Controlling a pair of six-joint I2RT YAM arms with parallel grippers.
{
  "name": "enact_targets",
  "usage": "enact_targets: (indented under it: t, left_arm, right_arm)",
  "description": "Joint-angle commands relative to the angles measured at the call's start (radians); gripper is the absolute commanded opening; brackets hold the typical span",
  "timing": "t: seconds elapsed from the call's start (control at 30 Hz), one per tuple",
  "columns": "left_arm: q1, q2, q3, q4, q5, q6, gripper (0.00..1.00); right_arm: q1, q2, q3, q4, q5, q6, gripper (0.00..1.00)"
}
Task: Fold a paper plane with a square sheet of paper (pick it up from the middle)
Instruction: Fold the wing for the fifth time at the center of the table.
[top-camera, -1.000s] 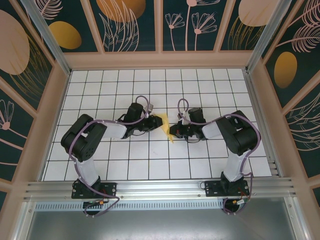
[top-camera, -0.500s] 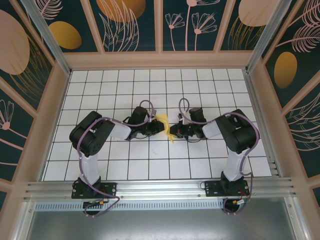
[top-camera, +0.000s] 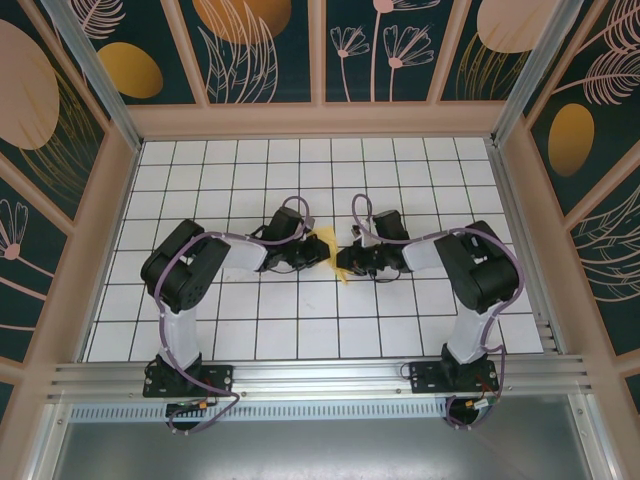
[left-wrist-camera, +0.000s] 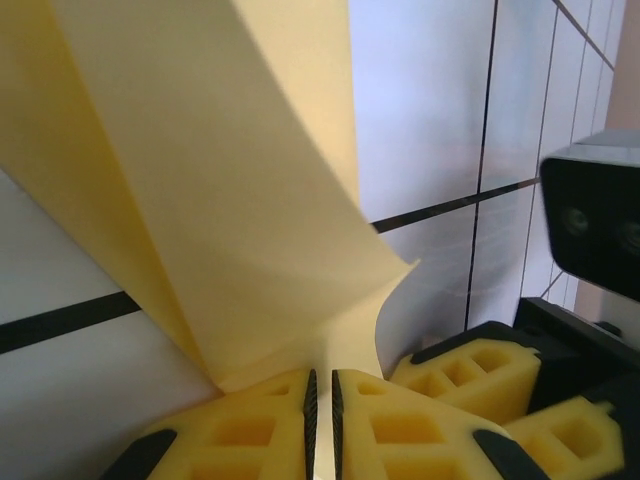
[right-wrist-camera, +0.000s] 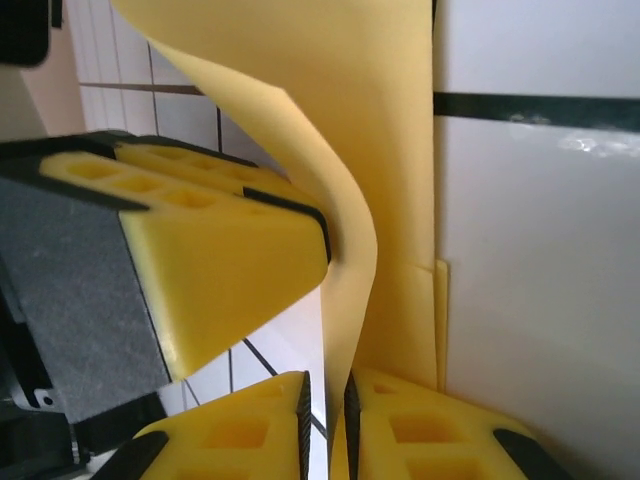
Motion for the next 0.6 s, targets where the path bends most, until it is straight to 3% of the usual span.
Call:
enact_targets:
  t: [0.0, 0.17, 0.3, 0.57]
  left_arm:
    - [0.004, 0.077, 0.013, -0.115, -0.143, 0.021, 0.17]
    - [0.004, 0.085, 0.027, -0.143, -0.157, 0.026, 0.17]
    - [0.004, 0.079, 0.024, -0.145, -0.159, 0.030, 0.17]
    - [0.004, 0.025, 0.037, -0.091, -0.112, 0.104, 0.22]
  right_arm:
    - [0.024, -0.049, 0.028, -0.139, 0.081, -0.109, 0.20]
    - [0.049, -0.073, 0.034, -0.179, 0.135, -0.143, 0.18]
    - [0.053, -0.071, 0.024, -0.175, 0.132, -0.134, 0.10]
    - [0.022, -0.008, -0.030, -0.083, 0.058, -0.063, 0.02]
